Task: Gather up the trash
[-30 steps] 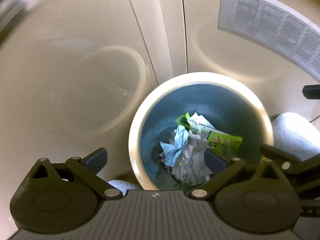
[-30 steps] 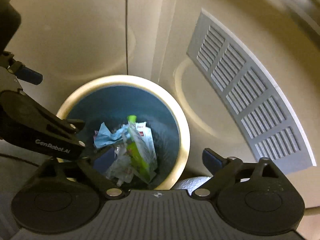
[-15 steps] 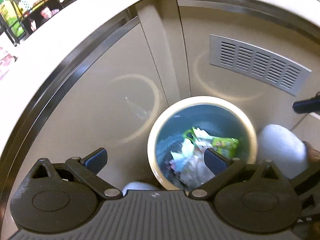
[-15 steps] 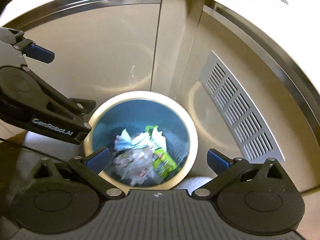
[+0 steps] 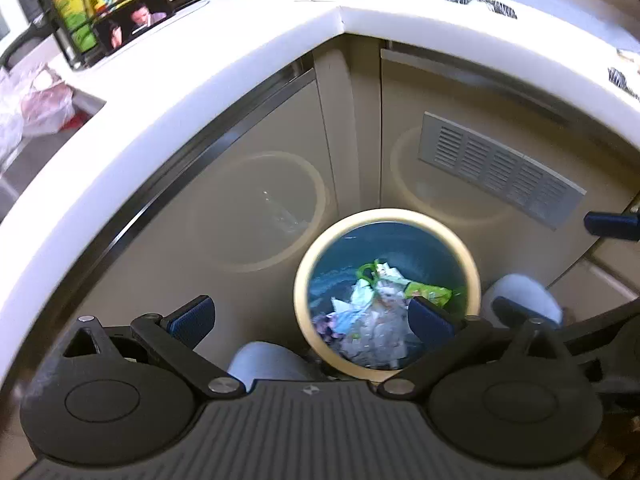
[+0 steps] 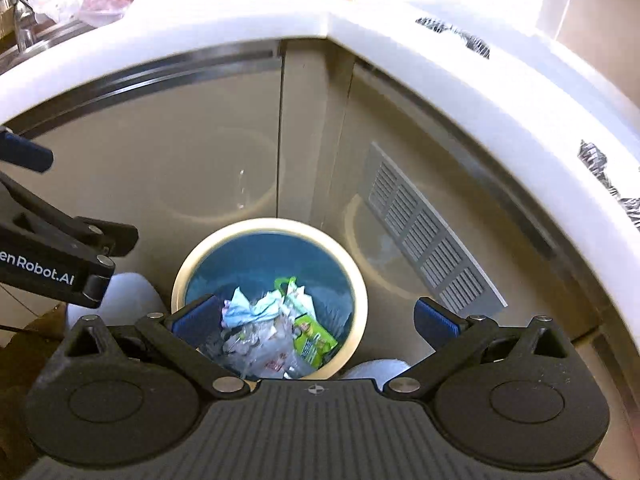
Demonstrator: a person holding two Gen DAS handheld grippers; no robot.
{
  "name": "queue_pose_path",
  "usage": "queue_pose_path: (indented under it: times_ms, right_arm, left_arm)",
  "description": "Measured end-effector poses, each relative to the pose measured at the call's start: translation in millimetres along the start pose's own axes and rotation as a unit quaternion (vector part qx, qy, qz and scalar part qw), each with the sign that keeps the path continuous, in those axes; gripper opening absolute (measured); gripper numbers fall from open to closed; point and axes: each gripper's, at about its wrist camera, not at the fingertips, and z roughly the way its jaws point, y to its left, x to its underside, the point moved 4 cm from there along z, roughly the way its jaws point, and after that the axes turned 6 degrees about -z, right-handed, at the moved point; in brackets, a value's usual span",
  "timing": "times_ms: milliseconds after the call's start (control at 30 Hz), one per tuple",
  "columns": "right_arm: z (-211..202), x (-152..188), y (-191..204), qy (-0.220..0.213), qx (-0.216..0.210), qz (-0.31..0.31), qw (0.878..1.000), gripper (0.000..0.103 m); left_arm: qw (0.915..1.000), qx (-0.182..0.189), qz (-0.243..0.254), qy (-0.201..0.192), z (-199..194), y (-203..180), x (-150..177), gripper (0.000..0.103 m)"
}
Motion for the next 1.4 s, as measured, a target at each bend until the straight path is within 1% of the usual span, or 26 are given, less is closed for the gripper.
queue_pose_path:
  times_ms: [67,200,400,567,633,733,800,933,1067,1200,1400]
  right_arm:
    - [-5.8,-0.1,-3.2,-0.01,-0.007,0.009,1.0,0.103]
    - [-9.7,1.6,-2.9,-0.011,-0.002,0.011,1.0,0.103]
    - [-3.0,4.7,0.2,-0.005,-0.001,0.013,1.0,0.103]
    - [4.4,-5.8,-8.0,0.026,0.016,0.014,0.999,0.103]
    - [7.1,-11.7,-11.2,0.038,0.015,0.018,0.999,0.103]
    - [12.7,-12.9,-12.2,0.053,0.019,0.029,0.998,0.103]
    - [17.5,-9.8,-10.8,0.06,0.023,0.037,0.997,0.103]
    - [28.6,-4.5,-5.1,0.082,0.041,0.04,0.995,0.103]
    - [39.8,-2.8,-3.2,0.097,0.028,0.043,0.994,0.103]
    - [49.1,-1.4,-0.9,0.107,0.009,0.048,0.993,0.103]
    - [56.6,-1.6,3.0,0.12,0.008,0.047,0.992,0.103]
  left_arm:
    - [0.9998,0.002,-0.017,-0.001,-3.6,-0.3,2.0,0.103]
    - [0.9993,-0.007,-0.036,0.01,-2.6,3.6,5.8,0.103]
    - [0.9987,-0.019,-0.047,0.008,-1.3,5.9,11.2,0.103]
    - [0.9985,-0.027,-0.047,-0.005,-2.4,8.2,3.4,0.103]
    - [0.9985,-0.021,-0.05,0.002,-0.8,9.4,-1.0,0.103]
    - [0.9976,-0.002,-0.067,0.015,4.5,11.9,-2.7,0.103]
    - [0.997,-0.005,-0.075,0.018,9.3,12.5,-0.8,0.103]
    - [0.9975,-0.017,-0.062,0.028,22.2,10.3,3.5,0.103]
    - [0.9971,-0.013,-0.063,0.042,33.7,11.9,4.9,0.103]
    - [0.9961,-0.017,-0.07,0.051,41.9,16.2,6.5,0.103]
    - [0.9947,-0.022,-0.071,0.07,53.0,18.6,8.2,0.103]
